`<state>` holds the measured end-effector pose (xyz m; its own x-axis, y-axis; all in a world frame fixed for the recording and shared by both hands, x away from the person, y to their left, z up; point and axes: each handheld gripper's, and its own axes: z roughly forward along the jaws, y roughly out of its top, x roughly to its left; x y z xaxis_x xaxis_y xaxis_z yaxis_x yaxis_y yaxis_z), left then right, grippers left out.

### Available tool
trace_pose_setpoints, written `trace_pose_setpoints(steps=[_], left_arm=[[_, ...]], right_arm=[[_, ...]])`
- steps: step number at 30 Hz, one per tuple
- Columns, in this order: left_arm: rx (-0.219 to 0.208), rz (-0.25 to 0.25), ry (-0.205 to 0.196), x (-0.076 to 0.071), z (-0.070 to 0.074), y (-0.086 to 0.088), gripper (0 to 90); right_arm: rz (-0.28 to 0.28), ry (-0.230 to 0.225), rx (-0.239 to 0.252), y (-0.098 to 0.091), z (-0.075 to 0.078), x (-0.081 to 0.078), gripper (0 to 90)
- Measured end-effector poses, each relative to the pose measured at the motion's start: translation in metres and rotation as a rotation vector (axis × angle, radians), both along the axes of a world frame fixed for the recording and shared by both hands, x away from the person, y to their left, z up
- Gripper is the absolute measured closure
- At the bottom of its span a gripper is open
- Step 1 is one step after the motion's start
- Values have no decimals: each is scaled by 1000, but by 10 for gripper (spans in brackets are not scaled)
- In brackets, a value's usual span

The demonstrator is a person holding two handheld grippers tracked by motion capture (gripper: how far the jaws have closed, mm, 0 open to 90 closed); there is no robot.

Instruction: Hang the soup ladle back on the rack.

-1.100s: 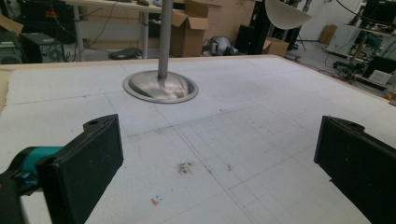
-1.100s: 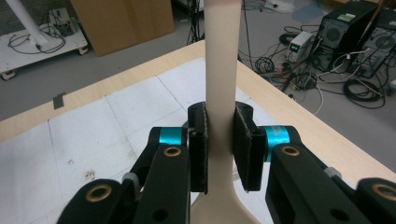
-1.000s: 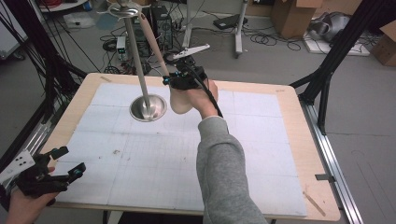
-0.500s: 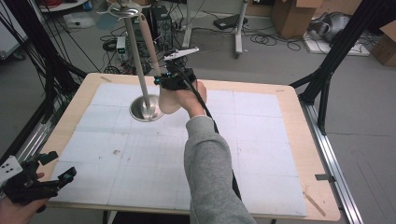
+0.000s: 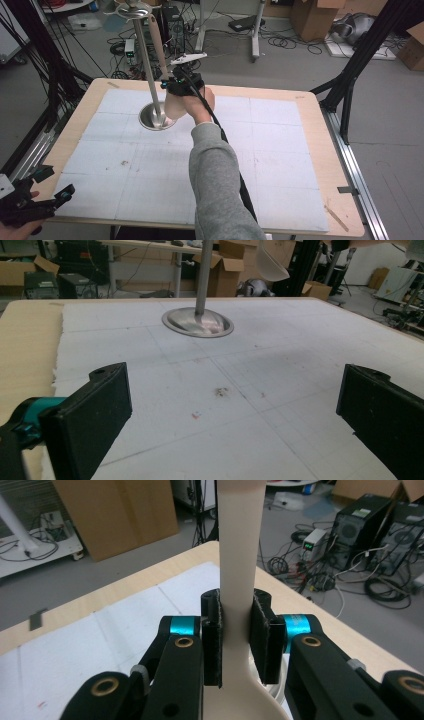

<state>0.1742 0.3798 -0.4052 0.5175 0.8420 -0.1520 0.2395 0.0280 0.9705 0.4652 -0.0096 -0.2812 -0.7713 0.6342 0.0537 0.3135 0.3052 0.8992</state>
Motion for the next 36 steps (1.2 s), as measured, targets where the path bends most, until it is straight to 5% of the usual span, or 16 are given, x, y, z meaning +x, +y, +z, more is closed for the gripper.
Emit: trace_pose_setpoints(steps=[17, 26, 36], left_arm=[[15, 19, -3, -6, 0, 5, 17], [9, 5, -2, 0, 0, 0, 17], [23, -54, -14, 16, 2, -21, 18]], right_arm=[[-44, -57, -8, 7, -6, 4, 751], [-50, -70, -23, 0, 2, -3, 448], [27, -62, -31, -17, 8, -21, 130]])
